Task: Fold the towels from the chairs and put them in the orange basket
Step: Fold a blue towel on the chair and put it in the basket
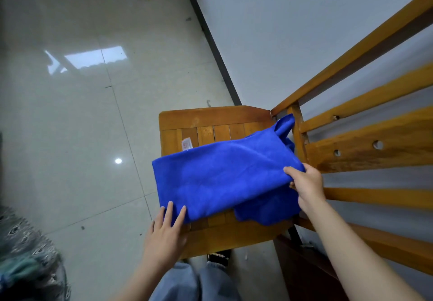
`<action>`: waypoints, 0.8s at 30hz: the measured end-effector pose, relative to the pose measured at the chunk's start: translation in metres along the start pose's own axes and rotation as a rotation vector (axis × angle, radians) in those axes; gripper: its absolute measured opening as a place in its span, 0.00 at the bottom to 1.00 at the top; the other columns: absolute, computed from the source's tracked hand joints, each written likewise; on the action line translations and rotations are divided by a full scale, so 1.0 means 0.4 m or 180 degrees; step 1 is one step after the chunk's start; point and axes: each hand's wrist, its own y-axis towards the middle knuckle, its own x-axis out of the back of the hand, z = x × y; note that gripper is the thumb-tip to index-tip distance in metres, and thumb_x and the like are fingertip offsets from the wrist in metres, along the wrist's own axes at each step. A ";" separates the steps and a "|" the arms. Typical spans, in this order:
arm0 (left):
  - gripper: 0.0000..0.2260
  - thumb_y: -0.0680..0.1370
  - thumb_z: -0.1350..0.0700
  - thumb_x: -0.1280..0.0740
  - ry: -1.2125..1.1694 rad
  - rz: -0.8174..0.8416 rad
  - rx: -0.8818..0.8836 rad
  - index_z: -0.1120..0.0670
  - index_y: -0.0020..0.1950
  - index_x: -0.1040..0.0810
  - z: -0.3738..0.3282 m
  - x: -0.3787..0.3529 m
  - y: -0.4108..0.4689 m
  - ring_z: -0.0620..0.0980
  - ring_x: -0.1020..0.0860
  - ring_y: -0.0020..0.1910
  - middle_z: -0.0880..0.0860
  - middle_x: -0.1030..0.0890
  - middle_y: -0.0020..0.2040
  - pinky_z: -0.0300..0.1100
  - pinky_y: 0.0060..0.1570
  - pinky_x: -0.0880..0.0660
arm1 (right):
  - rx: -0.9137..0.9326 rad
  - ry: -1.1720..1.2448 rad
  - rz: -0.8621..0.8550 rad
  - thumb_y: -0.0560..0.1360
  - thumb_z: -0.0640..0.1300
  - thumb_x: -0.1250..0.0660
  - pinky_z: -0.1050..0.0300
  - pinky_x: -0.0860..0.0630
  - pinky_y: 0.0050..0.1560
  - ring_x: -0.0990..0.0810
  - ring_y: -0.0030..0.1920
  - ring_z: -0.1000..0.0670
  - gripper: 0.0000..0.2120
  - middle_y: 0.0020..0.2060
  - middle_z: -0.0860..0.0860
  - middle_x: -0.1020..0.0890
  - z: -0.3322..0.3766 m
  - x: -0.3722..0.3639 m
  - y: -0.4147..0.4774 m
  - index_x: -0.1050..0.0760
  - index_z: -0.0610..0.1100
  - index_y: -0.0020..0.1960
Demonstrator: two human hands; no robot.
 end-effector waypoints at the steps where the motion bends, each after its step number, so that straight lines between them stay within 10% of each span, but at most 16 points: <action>1: 0.30 0.55 0.45 0.33 0.0064 -0.0125 -0.0060 0.52 0.57 0.22 -0.007 0.011 -0.005 0.62 0.18 0.48 0.61 0.18 0.54 0.51 0.35 0.20 | 0.0135 -0.0035 -0.0116 0.73 0.35 0.35 0.60 0.30 0.33 0.26 0.36 0.50 0.06 0.39 0.49 0.23 0.002 0.008 -0.011 0.27 0.41 0.49; 6: 0.27 0.79 0.46 0.45 -0.0214 0.0212 0.0235 0.44 0.76 0.50 -0.020 0.034 -0.011 0.56 0.52 0.76 0.55 0.56 0.78 0.49 0.72 0.46 | -0.0062 -0.1142 0.0137 0.72 0.35 0.34 0.56 0.27 0.38 0.24 0.45 0.44 0.18 0.49 0.43 0.23 -0.067 0.018 -0.039 0.29 0.37 0.62; 10: 0.27 0.80 0.47 0.45 -0.0485 0.0246 0.0157 0.46 0.77 0.51 0.010 0.039 -0.002 0.53 0.50 0.76 0.52 0.57 0.78 0.46 0.71 0.43 | -0.0304 -0.0954 0.0155 0.74 0.39 0.33 0.58 0.32 0.31 0.29 0.31 0.49 0.11 0.33 0.45 0.26 -0.081 0.017 -0.043 0.26 0.33 0.53; 15: 0.28 0.79 0.49 0.40 -0.1568 0.0380 0.0487 0.48 0.76 0.47 0.071 0.046 0.007 0.51 0.45 0.75 0.51 0.51 0.78 0.45 0.69 0.40 | 0.0461 -0.0739 -0.0583 0.76 0.43 0.36 0.56 0.30 0.40 0.22 0.44 0.40 0.08 0.37 0.46 0.24 -0.061 -0.031 -0.085 0.27 0.39 0.41; 18: 0.27 0.79 0.53 0.38 -0.2131 0.0385 0.0455 0.49 0.76 0.44 0.085 0.063 0.008 0.50 0.44 0.75 0.50 0.47 0.77 0.44 0.70 0.43 | 0.1329 -0.1452 -0.0600 0.75 0.41 0.34 0.58 0.34 0.44 0.26 0.45 0.49 0.08 0.46 0.44 0.21 -0.051 -0.081 -0.166 0.23 0.37 0.50; 24: 0.26 0.81 0.47 0.47 -0.0215 0.0279 -0.0201 0.46 0.77 0.52 0.094 0.094 0.031 0.51 0.54 0.76 0.49 0.57 0.78 0.47 0.73 0.49 | 0.1393 -0.1807 0.0246 0.72 0.45 0.30 0.53 0.29 0.41 0.22 0.43 0.43 0.09 0.40 0.47 0.20 -0.091 -0.197 -0.221 0.29 0.43 0.40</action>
